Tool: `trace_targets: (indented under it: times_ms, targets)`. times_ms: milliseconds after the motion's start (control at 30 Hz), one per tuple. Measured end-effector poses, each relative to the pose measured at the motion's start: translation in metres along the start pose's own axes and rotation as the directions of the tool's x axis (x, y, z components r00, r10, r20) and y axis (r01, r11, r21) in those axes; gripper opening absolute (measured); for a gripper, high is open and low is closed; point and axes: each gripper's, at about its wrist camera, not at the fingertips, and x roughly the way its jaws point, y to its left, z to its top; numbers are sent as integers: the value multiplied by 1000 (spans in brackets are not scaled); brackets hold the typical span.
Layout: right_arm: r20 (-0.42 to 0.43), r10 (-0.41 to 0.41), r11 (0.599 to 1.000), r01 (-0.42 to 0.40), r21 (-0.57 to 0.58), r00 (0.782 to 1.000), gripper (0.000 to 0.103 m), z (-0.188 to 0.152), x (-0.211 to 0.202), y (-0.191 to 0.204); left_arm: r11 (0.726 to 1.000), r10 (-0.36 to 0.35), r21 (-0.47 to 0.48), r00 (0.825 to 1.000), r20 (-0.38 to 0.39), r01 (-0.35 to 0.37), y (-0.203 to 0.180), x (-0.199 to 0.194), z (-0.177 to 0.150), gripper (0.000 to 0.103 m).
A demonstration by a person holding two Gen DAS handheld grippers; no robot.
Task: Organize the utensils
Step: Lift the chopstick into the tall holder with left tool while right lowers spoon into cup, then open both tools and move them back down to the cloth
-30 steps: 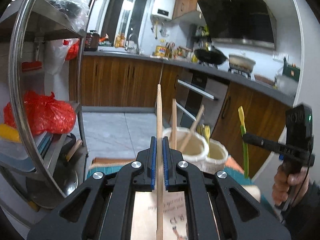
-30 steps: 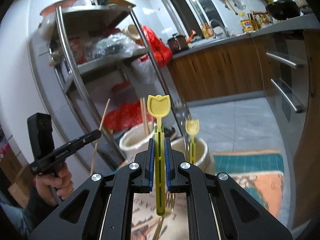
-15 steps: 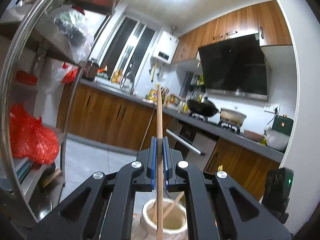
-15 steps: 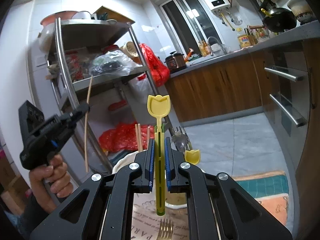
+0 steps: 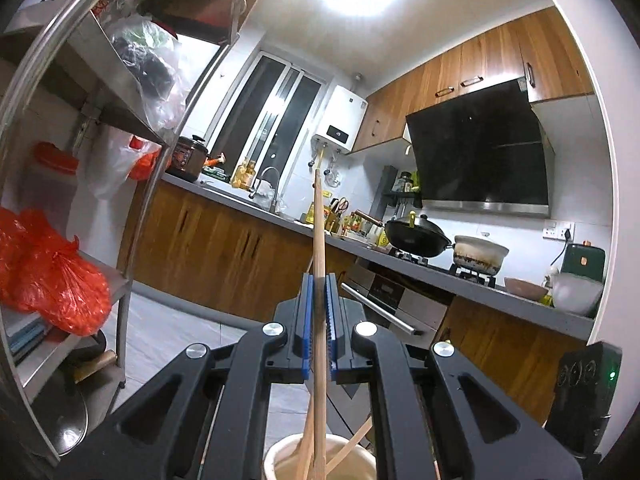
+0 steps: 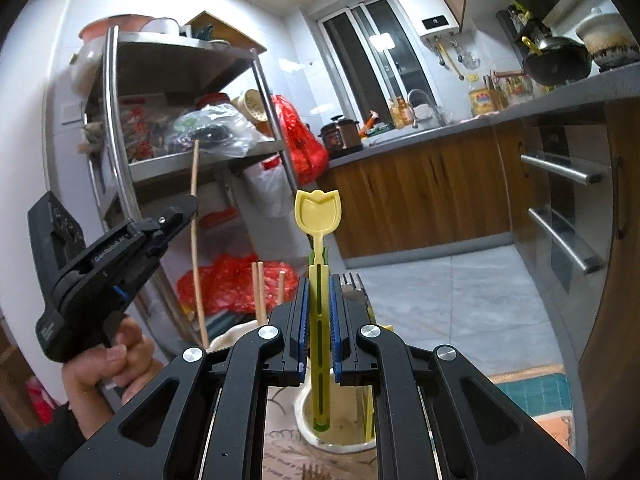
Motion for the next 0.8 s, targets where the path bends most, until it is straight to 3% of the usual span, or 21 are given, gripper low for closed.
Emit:
trace_targets:
  times_ms: [467, 800]
  targets:
    - [-89, -75, 994, 67, -84, 993, 10, -24, 6, 1, 993, 10, 120, 985, -173, 11, -8, -9, -46, 6]
    - [-224, -138, 987, 116, -108, 965, 10, -39, 18, 3, 975, 65, 222, 937, -344, 14, -17, -4, -53, 6]
